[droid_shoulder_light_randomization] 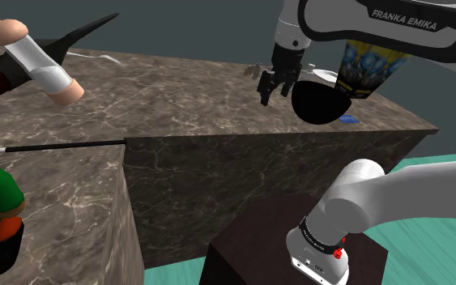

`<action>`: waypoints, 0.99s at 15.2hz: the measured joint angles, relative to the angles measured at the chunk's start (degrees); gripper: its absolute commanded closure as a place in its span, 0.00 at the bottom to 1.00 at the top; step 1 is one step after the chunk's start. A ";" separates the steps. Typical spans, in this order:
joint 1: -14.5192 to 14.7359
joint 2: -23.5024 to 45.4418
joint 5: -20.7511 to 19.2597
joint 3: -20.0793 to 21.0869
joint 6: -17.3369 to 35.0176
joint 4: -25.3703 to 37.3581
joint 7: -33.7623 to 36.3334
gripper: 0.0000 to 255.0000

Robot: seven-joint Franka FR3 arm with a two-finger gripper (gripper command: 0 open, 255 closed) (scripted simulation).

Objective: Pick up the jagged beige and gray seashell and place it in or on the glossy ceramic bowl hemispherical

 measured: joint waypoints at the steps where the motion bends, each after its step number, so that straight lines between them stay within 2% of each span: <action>1: 0.00 0.00 0.00 0.00 0.00 0.00 0.00 0.00; 7: -2.46 11.21 -2.11 -2.38 1.43 8.77 -0.72 0.00; 15: -5.42 28.68 -3.87 -5.49 0.15 25.93 -1.52 0.00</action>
